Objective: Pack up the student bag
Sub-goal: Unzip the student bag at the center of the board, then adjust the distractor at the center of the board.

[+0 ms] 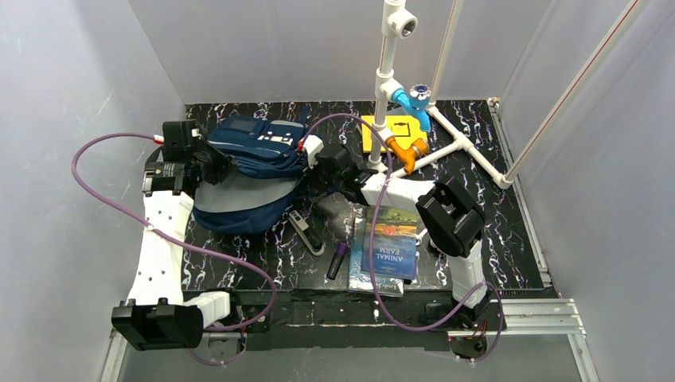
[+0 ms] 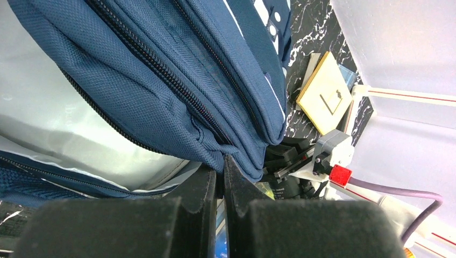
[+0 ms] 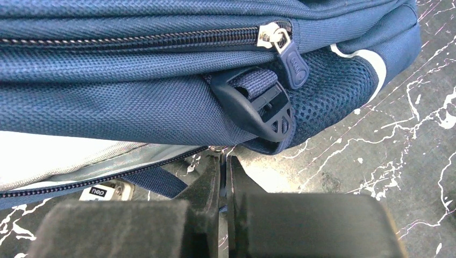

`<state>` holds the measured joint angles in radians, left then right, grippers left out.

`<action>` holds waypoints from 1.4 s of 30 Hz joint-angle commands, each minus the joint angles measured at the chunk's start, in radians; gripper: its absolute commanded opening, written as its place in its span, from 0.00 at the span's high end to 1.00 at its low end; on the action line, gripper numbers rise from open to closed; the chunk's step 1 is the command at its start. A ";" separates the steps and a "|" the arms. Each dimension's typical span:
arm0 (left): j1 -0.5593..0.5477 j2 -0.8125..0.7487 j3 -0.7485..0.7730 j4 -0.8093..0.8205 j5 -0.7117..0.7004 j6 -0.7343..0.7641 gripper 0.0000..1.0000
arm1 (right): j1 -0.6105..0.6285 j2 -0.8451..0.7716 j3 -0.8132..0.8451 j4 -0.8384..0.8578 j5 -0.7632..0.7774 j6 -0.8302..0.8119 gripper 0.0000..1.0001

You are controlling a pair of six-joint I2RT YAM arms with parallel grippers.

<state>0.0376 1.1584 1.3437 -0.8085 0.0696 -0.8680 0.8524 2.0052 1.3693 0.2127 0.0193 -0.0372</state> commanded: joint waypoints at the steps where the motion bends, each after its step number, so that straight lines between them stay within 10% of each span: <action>1: 0.013 -0.017 0.014 0.082 0.023 0.031 1.00 | -0.024 -0.052 0.026 0.033 -0.008 0.042 0.93; 16: 0.014 -0.020 -0.053 0.178 0.019 0.088 1.00 | 0.089 -0.121 0.129 -0.313 0.074 0.111 0.34; 42: 0.030 -0.031 -0.247 0.224 0.100 0.204 1.00 | 0.072 -0.987 -0.614 -0.472 0.404 0.220 0.11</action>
<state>0.0647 1.1797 1.0985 -0.6224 0.1249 -0.6804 0.9459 1.1343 0.8356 -0.3019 0.3046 0.1070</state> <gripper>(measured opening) 0.026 0.860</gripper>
